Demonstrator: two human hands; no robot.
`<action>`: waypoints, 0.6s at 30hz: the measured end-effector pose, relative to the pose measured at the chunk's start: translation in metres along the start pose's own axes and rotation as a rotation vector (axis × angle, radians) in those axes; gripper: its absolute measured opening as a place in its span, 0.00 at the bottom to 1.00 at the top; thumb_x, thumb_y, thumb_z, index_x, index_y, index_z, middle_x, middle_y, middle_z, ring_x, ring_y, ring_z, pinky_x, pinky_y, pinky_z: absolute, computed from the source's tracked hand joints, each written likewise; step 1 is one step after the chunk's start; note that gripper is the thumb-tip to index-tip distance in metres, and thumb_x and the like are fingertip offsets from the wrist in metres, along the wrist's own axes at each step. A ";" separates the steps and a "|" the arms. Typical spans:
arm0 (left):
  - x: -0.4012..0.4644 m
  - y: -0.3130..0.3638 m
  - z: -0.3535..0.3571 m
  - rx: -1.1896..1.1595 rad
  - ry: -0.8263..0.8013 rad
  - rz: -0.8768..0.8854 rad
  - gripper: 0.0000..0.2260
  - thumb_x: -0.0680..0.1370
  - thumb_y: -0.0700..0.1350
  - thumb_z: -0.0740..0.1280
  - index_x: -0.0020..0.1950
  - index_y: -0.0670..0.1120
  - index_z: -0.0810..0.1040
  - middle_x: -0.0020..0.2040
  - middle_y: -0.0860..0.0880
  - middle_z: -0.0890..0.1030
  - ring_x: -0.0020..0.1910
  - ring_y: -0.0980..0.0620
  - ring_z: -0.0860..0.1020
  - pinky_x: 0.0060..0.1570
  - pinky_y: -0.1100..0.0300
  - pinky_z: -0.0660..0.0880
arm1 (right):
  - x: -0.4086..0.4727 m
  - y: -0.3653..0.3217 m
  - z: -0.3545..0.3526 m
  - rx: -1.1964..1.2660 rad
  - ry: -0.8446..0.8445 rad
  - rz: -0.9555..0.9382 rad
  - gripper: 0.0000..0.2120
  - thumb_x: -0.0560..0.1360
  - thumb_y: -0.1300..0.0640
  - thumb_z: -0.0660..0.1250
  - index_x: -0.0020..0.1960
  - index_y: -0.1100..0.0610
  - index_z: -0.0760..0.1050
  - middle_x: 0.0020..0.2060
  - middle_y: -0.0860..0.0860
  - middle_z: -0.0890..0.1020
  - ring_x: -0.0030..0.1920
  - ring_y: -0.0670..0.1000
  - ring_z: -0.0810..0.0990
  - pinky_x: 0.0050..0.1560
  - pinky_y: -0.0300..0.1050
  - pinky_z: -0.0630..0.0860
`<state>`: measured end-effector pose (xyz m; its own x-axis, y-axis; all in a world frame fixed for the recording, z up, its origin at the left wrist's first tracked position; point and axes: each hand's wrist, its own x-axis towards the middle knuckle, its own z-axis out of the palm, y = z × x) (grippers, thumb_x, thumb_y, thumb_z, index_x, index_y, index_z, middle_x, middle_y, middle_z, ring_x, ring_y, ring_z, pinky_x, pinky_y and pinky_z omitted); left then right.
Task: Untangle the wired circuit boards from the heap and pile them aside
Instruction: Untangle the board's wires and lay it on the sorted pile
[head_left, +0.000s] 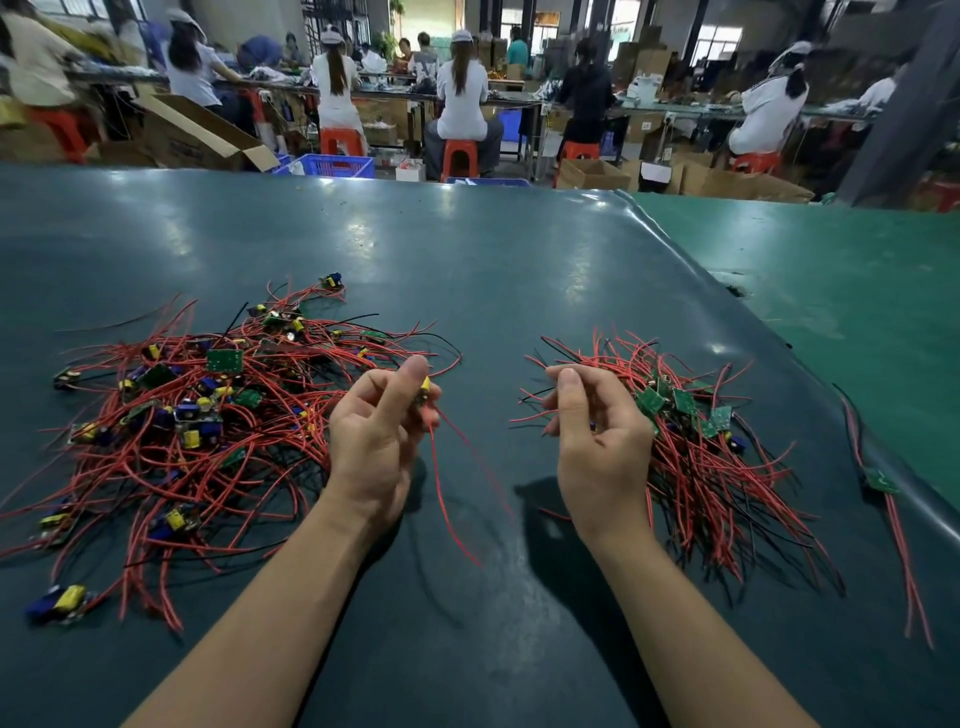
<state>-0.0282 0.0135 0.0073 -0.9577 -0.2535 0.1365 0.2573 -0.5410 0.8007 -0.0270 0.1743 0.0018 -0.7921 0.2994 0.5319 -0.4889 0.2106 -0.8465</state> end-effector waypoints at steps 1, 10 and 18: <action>-0.001 0.001 0.001 0.044 -0.008 -0.006 0.16 0.64 0.53 0.73 0.39 0.45 0.71 0.29 0.50 0.77 0.26 0.55 0.73 0.35 0.61 0.70 | 0.001 -0.001 -0.001 0.026 -0.019 0.061 0.08 0.81 0.56 0.63 0.46 0.50 0.80 0.34 0.45 0.80 0.34 0.45 0.77 0.37 0.42 0.74; -0.015 -0.014 0.005 0.554 -0.236 -0.022 0.17 0.63 0.50 0.76 0.36 0.39 0.75 0.27 0.49 0.72 0.28 0.53 0.64 0.28 0.63 0.60 | -0.003 -0.012 0.001 0.352 -0.564 0.550 0.06 0.75 0.54 0.70 0.43 0.56 0.81 0.28 0.47 0.78 0.24 0.44 0.72 0.20 0.35 0.65; -0.018 -0.008 0.005 0.517 -0.371 -0.023 0.15 0.71 0.50 0.70 0.42 0.36 0.78 0.36 0.45 0.79 0.35 0.51 0.75 0.36 0.62 0.74 | -0.001 -0.009 0.002 0.423 -0.442 0.620 0.07 0.77 0.63 0.68 0.40 0.57 0.76 0.27 0.51 0.76 0.22 0.47 0.73 0.19 0.35 0.66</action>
<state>-0.0138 0.0264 0.0011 -0.9672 0.0980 0.2345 0.2291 -0.0628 0.9714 -0.0220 0.1704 0.0088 -0.9868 -0.1613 -0.0099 0.0523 -0.2604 -0.9641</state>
